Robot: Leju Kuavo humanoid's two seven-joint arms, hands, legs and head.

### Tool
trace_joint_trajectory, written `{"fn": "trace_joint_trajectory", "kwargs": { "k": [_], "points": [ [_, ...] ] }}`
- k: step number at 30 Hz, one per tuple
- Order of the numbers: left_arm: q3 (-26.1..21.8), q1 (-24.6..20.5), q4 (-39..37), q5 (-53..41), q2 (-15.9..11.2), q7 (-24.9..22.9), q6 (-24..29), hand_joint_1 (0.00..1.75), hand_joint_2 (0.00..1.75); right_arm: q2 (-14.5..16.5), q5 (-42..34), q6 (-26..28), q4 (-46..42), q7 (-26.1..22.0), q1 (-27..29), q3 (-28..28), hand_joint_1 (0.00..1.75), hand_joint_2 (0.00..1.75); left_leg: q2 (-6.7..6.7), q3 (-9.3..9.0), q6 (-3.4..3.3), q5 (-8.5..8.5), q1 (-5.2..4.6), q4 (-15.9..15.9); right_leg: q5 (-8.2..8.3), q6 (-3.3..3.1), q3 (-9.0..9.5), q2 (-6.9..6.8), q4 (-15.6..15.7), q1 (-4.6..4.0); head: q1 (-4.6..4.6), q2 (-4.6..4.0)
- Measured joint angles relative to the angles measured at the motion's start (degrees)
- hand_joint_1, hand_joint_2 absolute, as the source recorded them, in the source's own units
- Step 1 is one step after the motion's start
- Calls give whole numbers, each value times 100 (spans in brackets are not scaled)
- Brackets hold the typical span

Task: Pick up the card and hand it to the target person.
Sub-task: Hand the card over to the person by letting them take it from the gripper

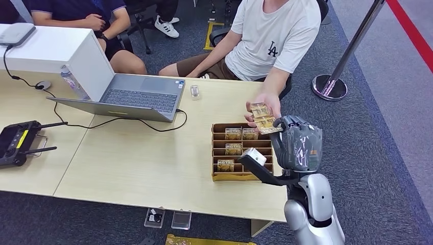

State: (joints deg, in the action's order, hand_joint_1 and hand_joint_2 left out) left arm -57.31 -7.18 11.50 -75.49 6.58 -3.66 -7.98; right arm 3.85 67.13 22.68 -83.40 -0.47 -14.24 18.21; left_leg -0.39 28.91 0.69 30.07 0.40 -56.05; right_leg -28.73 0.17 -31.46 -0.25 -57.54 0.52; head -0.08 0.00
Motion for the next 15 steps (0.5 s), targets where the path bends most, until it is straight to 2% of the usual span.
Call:
{"fn": "trace_joint_trajectory", "kwargs": {
  "k": [6,15],
  "points": [
    [0,14,0,16,2,-10,60,0,175,181,-55,114,631,-80,-311,1,145,175,0,2,0,0,0,0,0,0,0,0,0,0,4,0],
    [-9,31,0,87,-2,12,-24,0,175,280,-61,114,1035,-26,-479,10,145,175,-1,2,0,0,0,0,0,0,0,-1,0,0,3,0]
  ]
}}
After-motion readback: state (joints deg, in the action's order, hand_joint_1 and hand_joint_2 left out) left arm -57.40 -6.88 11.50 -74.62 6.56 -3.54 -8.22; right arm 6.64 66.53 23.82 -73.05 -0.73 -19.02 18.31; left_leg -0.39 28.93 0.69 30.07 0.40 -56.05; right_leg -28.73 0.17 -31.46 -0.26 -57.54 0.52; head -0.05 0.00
